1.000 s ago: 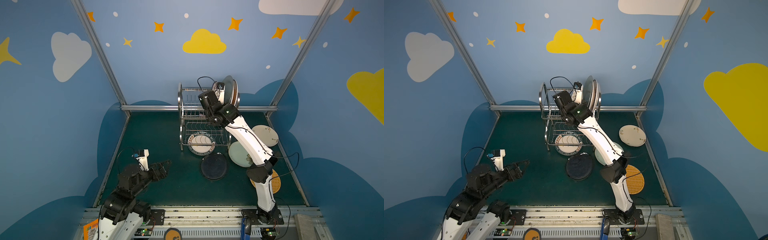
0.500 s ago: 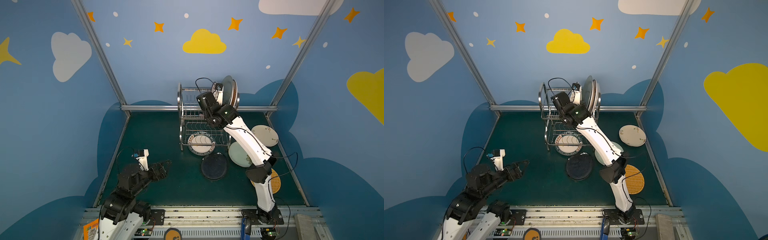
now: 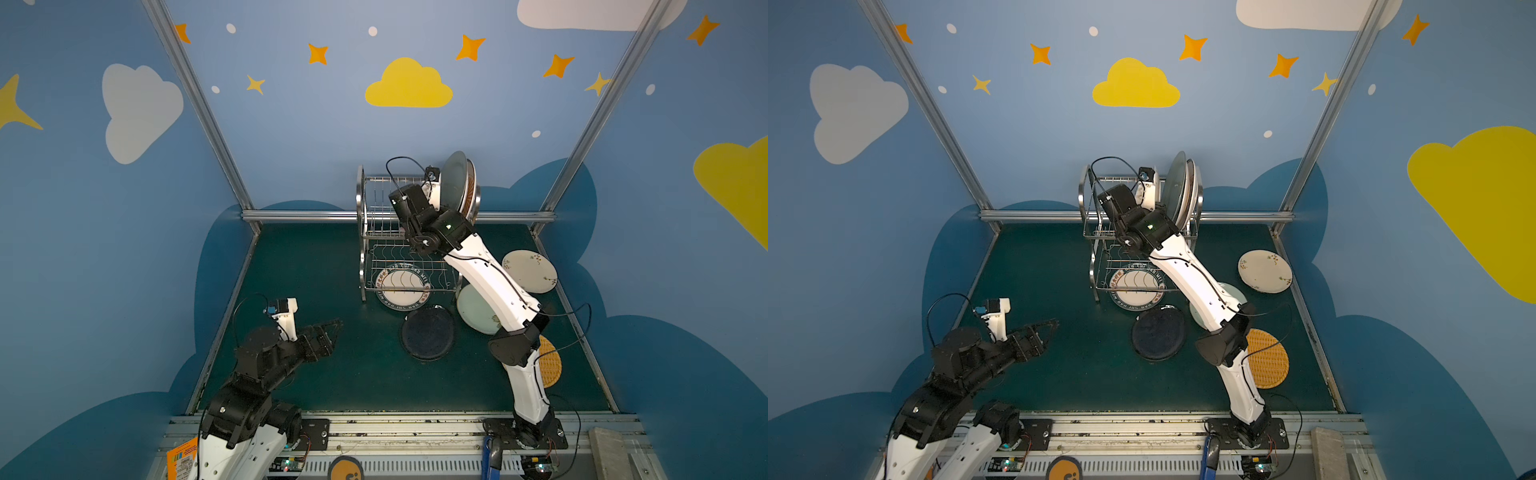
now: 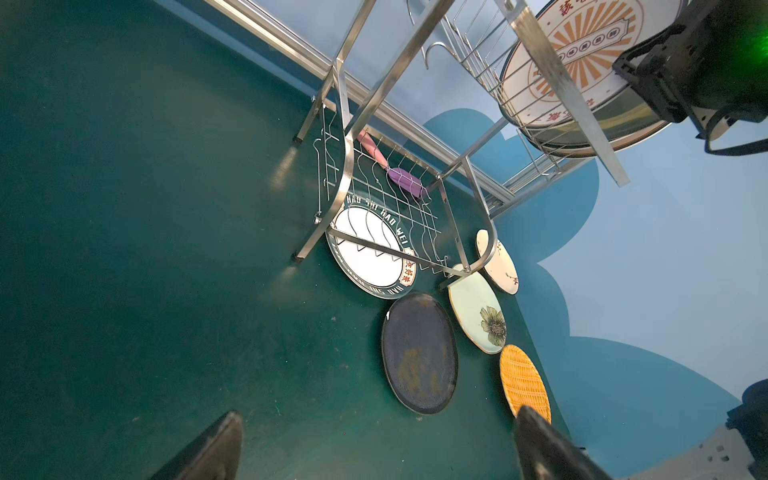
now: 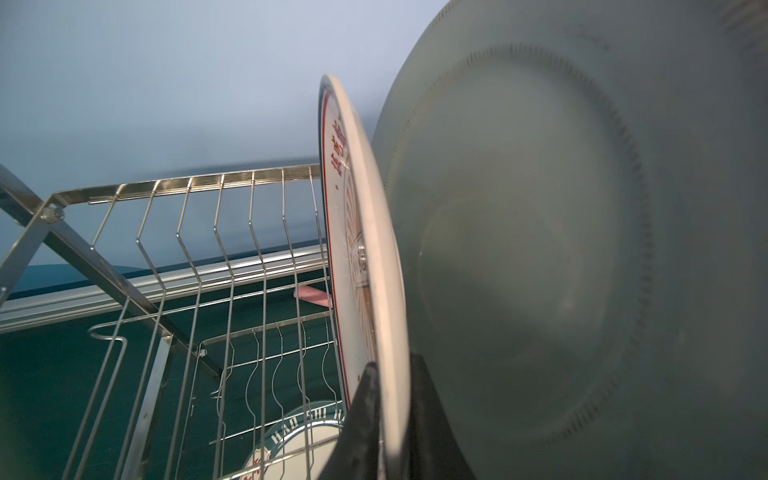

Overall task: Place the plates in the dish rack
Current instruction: 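Lower the sunburst plate into the top-tier slot beside the pale green plate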

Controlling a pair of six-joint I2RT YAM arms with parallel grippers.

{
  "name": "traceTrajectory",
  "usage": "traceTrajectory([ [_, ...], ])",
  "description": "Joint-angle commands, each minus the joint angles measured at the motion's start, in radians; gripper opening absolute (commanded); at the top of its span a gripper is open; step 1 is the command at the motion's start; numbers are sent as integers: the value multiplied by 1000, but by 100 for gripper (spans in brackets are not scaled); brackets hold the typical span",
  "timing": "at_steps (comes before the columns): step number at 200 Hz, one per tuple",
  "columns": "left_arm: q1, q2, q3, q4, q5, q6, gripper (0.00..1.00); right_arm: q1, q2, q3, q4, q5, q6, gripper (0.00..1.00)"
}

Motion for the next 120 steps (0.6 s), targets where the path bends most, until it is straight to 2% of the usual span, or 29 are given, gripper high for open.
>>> traceTrajectory([
  [1,7,5,-3,19,13,16,100,-1,3,24,-32,-14,17,15],
  [68,8,1,-4,19,15,14,100,-2,-34,13,-39,-20,17,27],
  [120,7,3,-3,19,18,14,100,-3,-60,14,-18,-30,-9,32],
])
